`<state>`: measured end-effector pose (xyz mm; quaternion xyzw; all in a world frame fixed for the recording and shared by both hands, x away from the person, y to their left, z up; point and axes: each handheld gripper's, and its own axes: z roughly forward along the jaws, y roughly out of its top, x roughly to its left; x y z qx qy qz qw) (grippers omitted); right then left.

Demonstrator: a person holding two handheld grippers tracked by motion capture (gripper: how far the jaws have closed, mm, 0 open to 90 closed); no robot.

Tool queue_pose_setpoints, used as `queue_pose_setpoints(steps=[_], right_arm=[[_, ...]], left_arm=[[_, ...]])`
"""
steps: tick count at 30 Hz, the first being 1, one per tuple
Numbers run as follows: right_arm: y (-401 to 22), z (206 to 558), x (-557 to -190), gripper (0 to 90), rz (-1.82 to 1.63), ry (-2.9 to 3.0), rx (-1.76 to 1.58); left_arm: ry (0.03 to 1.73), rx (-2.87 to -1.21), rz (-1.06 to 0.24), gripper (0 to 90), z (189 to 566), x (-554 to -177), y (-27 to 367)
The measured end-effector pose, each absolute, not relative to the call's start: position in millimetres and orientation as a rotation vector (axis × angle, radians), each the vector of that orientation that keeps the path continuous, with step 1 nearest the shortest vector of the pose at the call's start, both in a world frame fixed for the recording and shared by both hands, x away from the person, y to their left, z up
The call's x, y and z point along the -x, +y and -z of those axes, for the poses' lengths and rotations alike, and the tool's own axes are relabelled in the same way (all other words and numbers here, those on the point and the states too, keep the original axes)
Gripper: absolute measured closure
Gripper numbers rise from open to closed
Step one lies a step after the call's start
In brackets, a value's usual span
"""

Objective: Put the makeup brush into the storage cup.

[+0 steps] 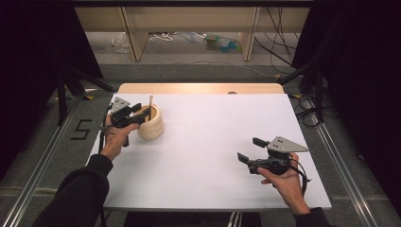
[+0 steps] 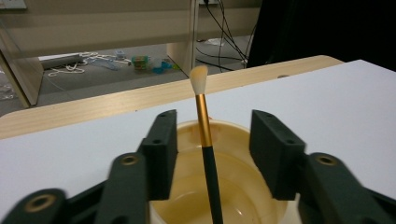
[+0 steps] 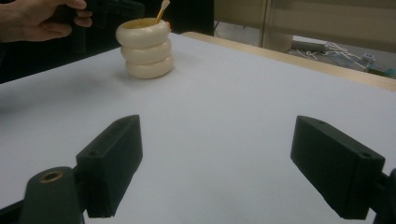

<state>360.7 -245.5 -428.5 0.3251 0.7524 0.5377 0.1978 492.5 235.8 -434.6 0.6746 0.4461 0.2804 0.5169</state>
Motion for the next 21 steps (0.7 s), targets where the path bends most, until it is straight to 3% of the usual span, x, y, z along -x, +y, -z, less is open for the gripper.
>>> queue_pose_setpoints(steps=[10,21], right_arm=[[-246,428,-361,17.4,-1.5,2.1,-0.911],[-246,428,-361,17.1,-1.513,2.086,-0.909]], left_arm=[[1.08,-1.58,-0.658,29.6,420,-477,237],[1.033,-1.539,-0.593,18.6,406,-450,235]])
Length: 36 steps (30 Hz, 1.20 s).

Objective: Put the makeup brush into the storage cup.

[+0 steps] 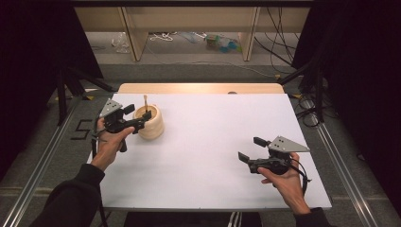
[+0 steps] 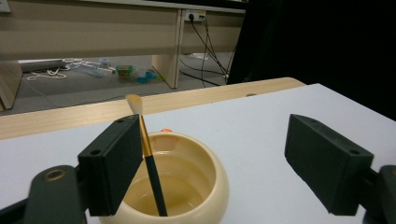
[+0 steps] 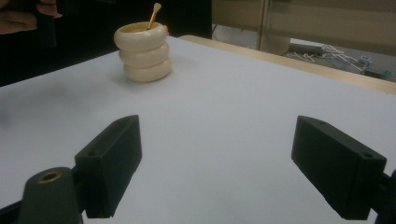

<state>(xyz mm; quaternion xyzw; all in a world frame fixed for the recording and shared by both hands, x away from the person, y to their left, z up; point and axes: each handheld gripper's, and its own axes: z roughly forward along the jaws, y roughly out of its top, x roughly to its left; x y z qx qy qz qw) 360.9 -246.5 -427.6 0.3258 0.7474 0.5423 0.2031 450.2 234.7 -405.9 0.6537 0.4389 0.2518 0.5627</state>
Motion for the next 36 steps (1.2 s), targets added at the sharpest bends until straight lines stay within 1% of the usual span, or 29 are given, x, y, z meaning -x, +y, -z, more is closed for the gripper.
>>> queue_pose_setpoints(steps=[2,4,11,18,32,36], right_arm=[[-247,427,-361,17.0,-1.51,2.085,-0.912],[-247,427,-361,17.0,-1.51,2.084,-0.913],[-245,427,-360,17.0,-1.532,2.087,-0.928],[-247,426,-360,16.9,-1.511,2.086,-0.911],[-247,426,-359,16.5,-1.505,2.087,-0.924],[-248,426,-360,16.2,-1.507,2.068,-0.902]], left_arm=[[1.015,-1.545,-0.588,18.5,405,-445,235],[1.002,-1.566,-0.588,16.1,404,-441,234],[0.969,-1.591,-0.565,16.3,407,-427,234],[0.948,-1.633,-0.569,16.2,414,-414,235],[0.894,-1.671,-0.564,15.9,424,-396,230],[0.889,-1.66,-0.571,15.9,426,-391,232]])
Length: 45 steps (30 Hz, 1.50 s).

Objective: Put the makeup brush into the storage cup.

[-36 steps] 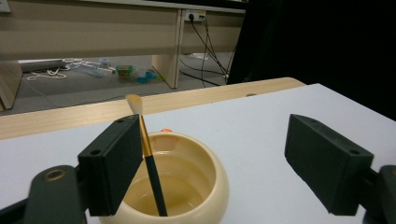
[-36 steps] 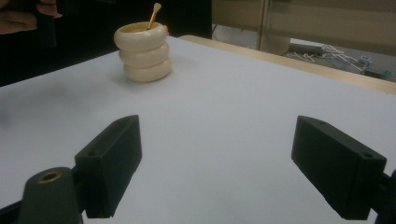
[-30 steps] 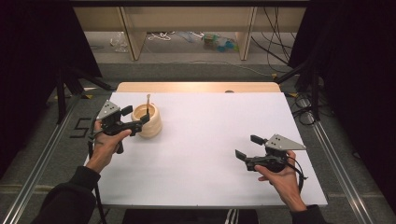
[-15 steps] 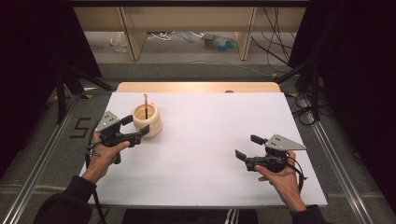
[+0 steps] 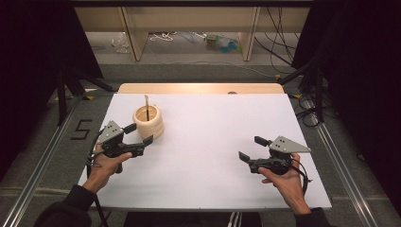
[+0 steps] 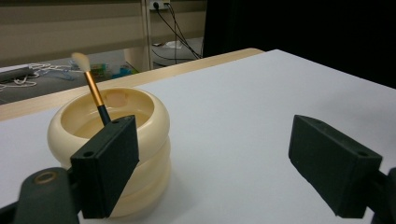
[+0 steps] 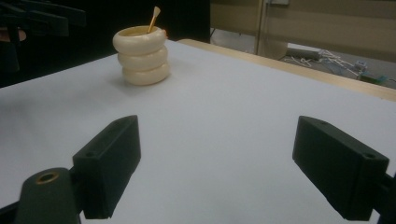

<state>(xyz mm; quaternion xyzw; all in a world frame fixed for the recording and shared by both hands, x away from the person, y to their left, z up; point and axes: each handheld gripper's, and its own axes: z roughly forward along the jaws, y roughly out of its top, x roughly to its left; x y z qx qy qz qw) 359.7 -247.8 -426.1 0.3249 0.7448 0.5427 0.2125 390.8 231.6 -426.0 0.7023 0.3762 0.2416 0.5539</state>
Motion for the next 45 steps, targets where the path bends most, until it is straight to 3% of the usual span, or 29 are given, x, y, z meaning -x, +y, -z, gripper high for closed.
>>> queue_pose_setpoints(steps=[45], right_arm=[[-247,429,-348,15.9,-1.526,2.079,-0.932]], left_arm=[[0.857,-1.675,-0.565,15.6,437,-350,241]])
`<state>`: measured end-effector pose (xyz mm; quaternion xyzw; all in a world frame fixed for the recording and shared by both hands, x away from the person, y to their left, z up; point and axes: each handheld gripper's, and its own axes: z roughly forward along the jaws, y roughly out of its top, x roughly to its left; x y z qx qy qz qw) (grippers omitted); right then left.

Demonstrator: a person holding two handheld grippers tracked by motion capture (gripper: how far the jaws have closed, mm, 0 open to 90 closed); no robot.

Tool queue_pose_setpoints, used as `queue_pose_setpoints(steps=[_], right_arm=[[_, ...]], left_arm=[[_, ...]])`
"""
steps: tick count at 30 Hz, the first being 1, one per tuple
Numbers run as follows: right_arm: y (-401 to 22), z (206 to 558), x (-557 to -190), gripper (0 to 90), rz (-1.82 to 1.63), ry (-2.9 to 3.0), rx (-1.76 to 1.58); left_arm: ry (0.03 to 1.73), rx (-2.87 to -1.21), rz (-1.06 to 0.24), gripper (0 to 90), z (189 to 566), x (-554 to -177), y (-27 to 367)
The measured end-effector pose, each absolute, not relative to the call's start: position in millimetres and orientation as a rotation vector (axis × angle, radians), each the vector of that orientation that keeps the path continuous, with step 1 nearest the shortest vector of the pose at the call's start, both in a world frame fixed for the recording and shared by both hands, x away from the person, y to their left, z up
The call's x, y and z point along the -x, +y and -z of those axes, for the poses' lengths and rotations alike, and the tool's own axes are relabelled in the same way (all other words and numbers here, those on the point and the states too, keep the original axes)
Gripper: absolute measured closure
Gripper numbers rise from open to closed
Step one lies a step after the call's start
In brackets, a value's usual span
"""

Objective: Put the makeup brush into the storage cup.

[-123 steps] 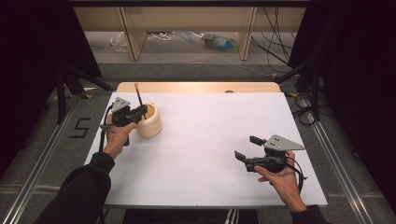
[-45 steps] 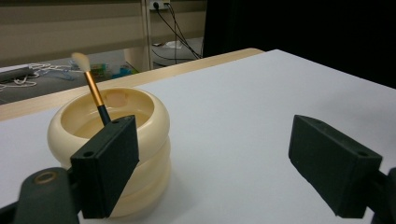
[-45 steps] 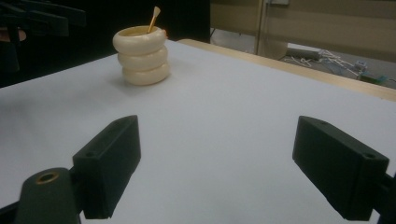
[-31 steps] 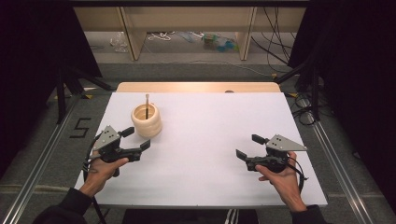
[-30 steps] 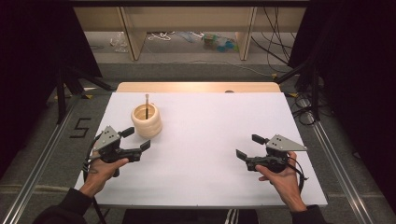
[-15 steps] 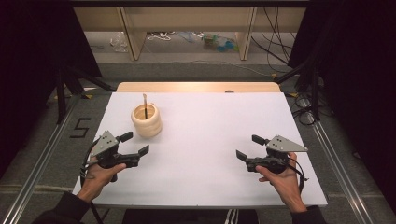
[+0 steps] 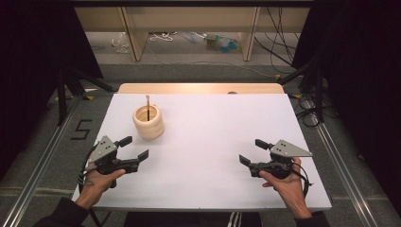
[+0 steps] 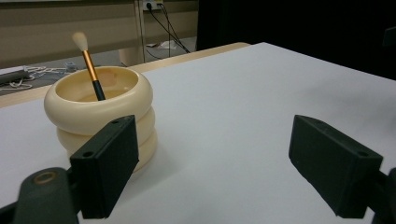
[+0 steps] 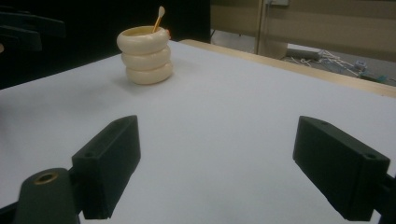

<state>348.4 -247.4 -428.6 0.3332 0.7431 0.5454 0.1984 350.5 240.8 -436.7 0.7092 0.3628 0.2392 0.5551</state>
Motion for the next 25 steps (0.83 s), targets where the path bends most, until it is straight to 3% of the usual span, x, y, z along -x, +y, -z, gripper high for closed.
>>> queue_pose_setpoints(steps=[25], right_arm=[[-248.4,430.1,-350.9,15.9,-1.515,2.066,-0.905]], left_arm=[[0.85,-1.676,-0.556,15.7,436.9,-351.4,239.9]])
